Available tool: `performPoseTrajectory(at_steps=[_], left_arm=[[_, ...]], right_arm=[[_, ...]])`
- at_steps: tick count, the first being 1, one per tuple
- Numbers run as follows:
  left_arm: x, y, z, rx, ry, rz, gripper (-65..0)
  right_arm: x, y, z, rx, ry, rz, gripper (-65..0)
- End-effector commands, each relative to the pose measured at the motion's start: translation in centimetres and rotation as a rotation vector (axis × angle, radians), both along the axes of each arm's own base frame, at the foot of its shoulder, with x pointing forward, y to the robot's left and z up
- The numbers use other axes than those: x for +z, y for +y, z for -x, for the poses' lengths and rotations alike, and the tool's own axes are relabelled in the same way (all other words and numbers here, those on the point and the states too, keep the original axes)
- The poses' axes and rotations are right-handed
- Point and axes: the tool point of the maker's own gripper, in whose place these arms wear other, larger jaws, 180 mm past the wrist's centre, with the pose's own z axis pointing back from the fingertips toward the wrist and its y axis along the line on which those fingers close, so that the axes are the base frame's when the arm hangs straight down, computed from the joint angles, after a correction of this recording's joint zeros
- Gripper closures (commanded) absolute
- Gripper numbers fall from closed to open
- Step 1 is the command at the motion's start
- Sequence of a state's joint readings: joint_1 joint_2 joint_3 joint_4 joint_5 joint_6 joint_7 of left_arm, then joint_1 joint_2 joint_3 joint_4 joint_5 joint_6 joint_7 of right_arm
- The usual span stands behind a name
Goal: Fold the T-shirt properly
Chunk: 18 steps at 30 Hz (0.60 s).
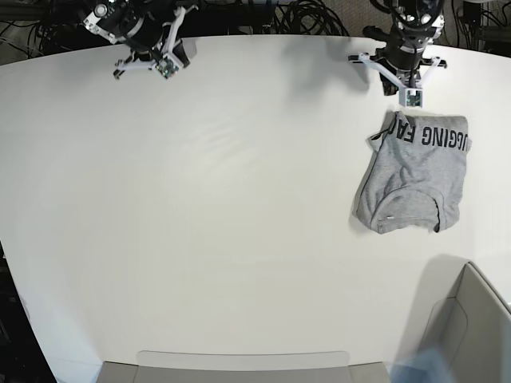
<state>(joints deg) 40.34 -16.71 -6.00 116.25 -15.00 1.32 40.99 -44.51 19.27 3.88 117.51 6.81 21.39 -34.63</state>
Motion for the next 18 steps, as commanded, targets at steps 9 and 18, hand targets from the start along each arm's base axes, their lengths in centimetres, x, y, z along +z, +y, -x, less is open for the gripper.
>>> performPoseTrajectory(at_steps=[9, 18], left_arm=[[-0.4, 3.8, 8.6, 0.05, 0.175, -0.093, 0.0], [-1.3, 4.4, 15.2, 0.062, 0.35, -0.103, 0.0]], right_arm=[[0.2, -3.0, 7.2, -0.083, 0.192, -0.044, 0.0], [-0.9, -4.0, 14.6, -0.03, 0.443, 0.042, 0.0]])
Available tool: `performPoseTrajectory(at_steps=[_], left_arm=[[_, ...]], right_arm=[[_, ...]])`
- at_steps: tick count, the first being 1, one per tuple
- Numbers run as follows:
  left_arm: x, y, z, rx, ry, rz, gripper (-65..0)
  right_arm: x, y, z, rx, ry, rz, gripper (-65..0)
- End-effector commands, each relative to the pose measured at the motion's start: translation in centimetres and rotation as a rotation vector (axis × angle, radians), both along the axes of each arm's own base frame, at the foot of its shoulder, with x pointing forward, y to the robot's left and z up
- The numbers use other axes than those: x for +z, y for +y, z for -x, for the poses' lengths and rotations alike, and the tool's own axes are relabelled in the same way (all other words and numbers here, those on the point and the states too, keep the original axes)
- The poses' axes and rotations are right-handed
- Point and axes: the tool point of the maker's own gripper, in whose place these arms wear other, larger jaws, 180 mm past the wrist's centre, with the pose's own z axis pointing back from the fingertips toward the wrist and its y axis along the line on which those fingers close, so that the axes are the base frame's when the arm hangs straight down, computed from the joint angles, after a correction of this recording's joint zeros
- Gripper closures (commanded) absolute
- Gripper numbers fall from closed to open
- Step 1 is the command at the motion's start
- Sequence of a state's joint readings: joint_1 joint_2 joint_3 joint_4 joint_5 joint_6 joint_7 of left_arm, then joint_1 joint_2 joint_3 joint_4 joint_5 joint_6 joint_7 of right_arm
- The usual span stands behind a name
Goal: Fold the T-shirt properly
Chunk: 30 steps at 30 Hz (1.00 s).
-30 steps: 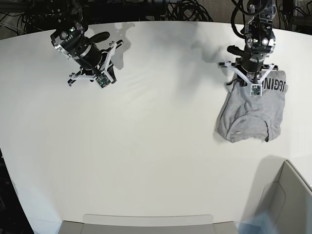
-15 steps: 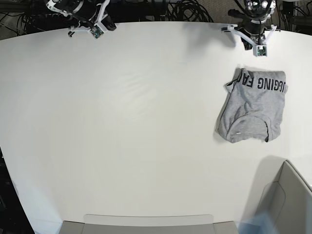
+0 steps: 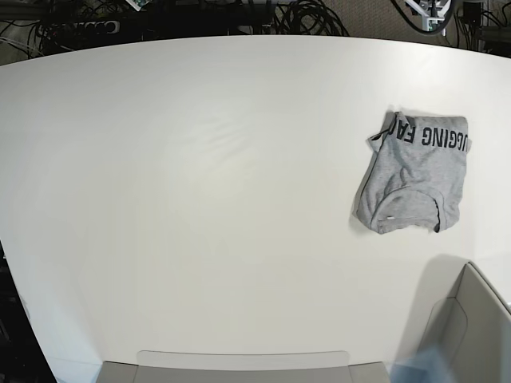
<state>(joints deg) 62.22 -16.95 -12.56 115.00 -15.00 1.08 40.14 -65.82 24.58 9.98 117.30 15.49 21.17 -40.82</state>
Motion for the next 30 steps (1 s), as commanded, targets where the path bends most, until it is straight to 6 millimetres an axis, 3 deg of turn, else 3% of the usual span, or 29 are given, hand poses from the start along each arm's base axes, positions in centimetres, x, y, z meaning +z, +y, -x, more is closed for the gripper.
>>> performPoseTrajectory(at_steps=[1, 3, 11, 17, 24, 30], left_arm=[[-0.3, -0.1, 0.6, -0.001, 0.012, 0.001, 0.0], [-2.0, 0.0, 2.6, 0.016, 0.076, 0.011, 0.0], [-10.8, -0.8, 4.4, 0.076, 0.234, 0.068, 0.0], [-14.9, -1.8, 5.8, 0.076, 0.337, 0.093, 0.0], [-19.6, -3.3, 6.0, 0.013, 0.441, 0.106, 0.0], [-22.2, -4.2, 5.7, -0.038, 0.456, 0.093, 0.0]], right_arm=[[0.1, 0.4, 0.7, 0.001, 0.017, -0.024, 0.0], [-0.9, 0.0, 1.7, -0.006, 0.06, -0.012, 0.0], [-9.3, -1.5, 5.4, 0.02, 0.255, 0.015, 0.0], [-14.6, -3.3, 8.0, 0.015, 0.368, 0.051, 0.0], [-20.3, -4.8, 6.9, -0.134, 0.309, 0.054, 0.0], [-22.3, -6.3, 5.0, -0.164, 0.148, 0.026, 0.0]])
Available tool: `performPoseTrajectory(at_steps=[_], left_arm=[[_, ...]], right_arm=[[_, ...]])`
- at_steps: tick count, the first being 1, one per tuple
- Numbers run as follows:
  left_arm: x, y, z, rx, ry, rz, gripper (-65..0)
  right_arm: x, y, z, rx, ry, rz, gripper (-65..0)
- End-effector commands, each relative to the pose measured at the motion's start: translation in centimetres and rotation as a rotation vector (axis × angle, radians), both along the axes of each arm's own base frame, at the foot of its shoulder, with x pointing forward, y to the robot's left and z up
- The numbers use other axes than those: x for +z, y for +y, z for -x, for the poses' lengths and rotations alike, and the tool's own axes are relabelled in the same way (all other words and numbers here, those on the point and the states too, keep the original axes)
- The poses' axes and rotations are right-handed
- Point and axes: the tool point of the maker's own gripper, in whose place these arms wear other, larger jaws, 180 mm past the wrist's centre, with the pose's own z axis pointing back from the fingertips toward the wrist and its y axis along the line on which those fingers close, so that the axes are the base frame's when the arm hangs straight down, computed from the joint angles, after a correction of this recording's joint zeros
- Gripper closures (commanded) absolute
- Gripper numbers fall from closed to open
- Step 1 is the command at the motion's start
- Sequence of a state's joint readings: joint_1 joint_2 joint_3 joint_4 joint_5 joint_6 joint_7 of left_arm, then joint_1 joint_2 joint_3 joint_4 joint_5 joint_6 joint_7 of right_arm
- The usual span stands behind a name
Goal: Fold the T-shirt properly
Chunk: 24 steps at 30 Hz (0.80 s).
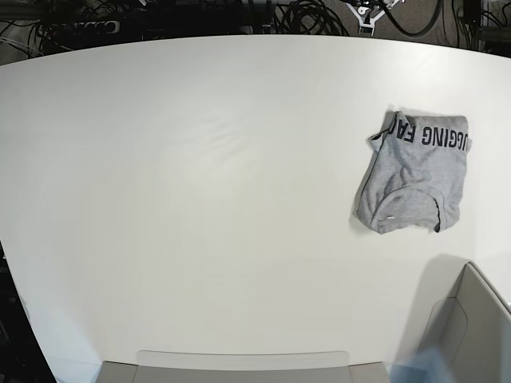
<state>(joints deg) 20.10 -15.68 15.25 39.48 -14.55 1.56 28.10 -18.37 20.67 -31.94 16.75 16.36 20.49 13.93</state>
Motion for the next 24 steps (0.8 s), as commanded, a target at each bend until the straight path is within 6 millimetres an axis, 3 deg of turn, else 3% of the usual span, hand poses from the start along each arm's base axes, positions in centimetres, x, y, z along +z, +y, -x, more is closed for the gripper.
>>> performPoseTrajectory(at_steps=[1, 4, 13, 20, 24], left_arm=[[-0.2, 0.0, 0.4, -0.001, 0.004, -0.003, 0.0], [-0.9, -0.8, -0.2, 0.017, -0.018, 0.0, 0.0], [-1.2, -0.3, -2.5, -0.008, -0.147, -0.01, 0.0], [-1.3, -0.5, -2.2, -0.009, -0.142, -0.008, 0.0], [-1.8, -0.9, 0.7, 0.008, -0.062, -0.012, 0.0]], right_arm=[[0.1, -0.4, -0.3, 0.007, -0.018, -0.01, 0.0], [0.0, -0.2, -1.0, 0.048, -0.049, -0.027, 0.0], [-0.4, 0.4, -2.3, 0.168, -0.049, -0.049, 0.0], [0.2, 1.3, 2.5, 0.468, 0.065, -0.124, 0.0], [0.7, 1.9, 5.1, 0.61, 0.121, -0.171, 0.0]])
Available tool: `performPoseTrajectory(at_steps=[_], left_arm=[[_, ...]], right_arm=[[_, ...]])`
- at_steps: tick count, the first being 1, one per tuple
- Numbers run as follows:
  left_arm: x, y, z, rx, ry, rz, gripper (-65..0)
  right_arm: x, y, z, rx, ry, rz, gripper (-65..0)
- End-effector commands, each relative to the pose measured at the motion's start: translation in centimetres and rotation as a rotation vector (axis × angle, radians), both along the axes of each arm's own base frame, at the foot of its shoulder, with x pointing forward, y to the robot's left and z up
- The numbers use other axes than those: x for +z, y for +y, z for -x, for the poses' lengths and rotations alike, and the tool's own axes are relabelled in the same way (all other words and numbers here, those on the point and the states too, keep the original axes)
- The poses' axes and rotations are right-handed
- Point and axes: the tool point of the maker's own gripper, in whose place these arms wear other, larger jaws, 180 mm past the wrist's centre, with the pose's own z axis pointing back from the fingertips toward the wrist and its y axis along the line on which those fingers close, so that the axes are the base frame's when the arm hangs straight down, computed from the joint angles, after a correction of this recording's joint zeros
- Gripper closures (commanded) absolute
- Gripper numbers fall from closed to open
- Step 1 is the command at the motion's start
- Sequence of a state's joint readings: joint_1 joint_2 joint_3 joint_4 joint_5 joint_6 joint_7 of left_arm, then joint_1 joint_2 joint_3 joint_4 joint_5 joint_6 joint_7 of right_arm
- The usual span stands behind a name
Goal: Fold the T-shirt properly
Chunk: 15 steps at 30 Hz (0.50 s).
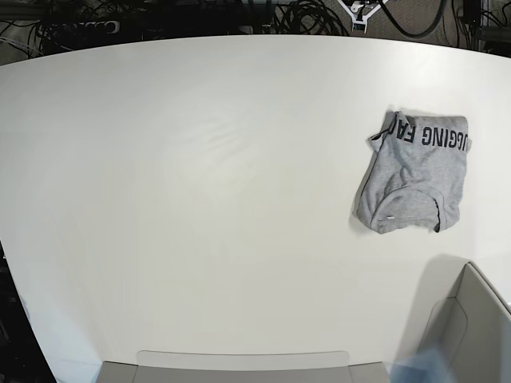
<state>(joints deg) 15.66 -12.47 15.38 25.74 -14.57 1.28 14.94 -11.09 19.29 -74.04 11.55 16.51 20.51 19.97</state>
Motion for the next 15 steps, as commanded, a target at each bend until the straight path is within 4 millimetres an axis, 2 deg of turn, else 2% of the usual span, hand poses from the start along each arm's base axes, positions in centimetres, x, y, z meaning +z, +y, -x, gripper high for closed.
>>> performPoseTrajectory(at_steps=[1, 3, 6, 10, 13, 15], left_arm=[[-0.1, -0.1, 0.7, 0.002, 0.025, -0.005, 0.0], [-0.2, -0.2, 1.1, 0.007, 0.043, -0.007, 0.0], [-0.2, -0.1, 2.0, 0.011, 0.067, -0.011, 0.0], [-0.3, -0.1, 1.8, 0.013, 0.065, -0.012, 0.0], [-0.3, -0.3, 1.8, 0.019, 0.063, -0.009, 0.0], [-0.4, -1.2, 1.8, 0.028, 0.063, 0.005, 0.0]], right_arm=[[0.3, -0.1, 0.8, 0.023, 0.02, -0.013, 0.0], [0.4, 0.0, 1.4, 0.058, 0.034, -0.022, 0.0], [0.4, 1.2, 1.7, 0.067, 0.039, -0.044, 0.0], [-0.1, 3.4, 0.0, 0.06, 0.01, -0.076, 0.0], [-0.3, 3.7, -0.9, 0.059, -0.004, -0.082, 0.0], [-0.4, 3.8, -1.3, 0.057, -0.011, -0.081, 0.0]])
